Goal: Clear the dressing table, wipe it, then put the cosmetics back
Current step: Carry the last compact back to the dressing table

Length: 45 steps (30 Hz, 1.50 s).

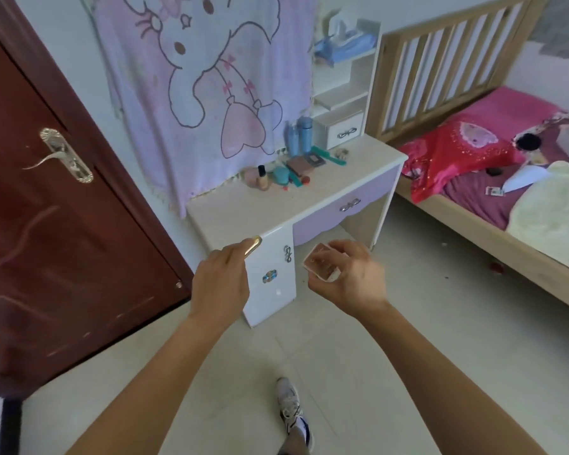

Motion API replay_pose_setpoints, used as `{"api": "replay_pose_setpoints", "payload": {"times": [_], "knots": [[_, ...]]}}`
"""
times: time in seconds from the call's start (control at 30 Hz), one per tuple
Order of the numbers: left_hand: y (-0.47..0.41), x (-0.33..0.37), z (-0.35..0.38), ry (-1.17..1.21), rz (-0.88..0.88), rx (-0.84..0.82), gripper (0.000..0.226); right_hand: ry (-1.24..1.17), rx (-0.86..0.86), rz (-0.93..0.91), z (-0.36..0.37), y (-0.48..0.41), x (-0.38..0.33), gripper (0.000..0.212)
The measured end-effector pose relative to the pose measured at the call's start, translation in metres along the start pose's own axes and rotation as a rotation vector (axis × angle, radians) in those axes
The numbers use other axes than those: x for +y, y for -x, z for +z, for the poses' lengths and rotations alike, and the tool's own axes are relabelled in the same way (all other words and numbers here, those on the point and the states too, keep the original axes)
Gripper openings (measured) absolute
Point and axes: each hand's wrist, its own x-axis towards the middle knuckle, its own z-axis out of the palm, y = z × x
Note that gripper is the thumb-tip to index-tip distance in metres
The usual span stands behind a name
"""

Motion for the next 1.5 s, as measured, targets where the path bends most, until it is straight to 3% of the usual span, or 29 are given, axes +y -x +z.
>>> {"api": "replay_pose_setpoints", "payload": {"times": [0.37,0.57,0.8,1.07,1.5], "knots": [[-0.229,0.019,0.109,0.142,0.138,0.010,0.058,0.172,0.001,0.122,0.031,-0.171,0.124,0.028],[-0.330,0.050,0.166,0.189,0.240,-0.082,0.050,0.174,-0.013,0.254,0.042,-0.225,0.194,0.026],[-0.419,0.076,0.252,0.144,0.127,-0.195,0.042,0.113,-0.028,0.271,0.087,-0.312,0.306,0.024],[-0.496,0.099,0.324,0.188,-0.312,-0.359,0.026,0.051,-0.464,0.224,0.128,-0.416,0.403,0.030],[-0.547,0.061,0.447,0.255,-0.517,-0.612,0.020,0.112,-0.878,0.172,0.225,-0.476,0.478,0.043]]}}
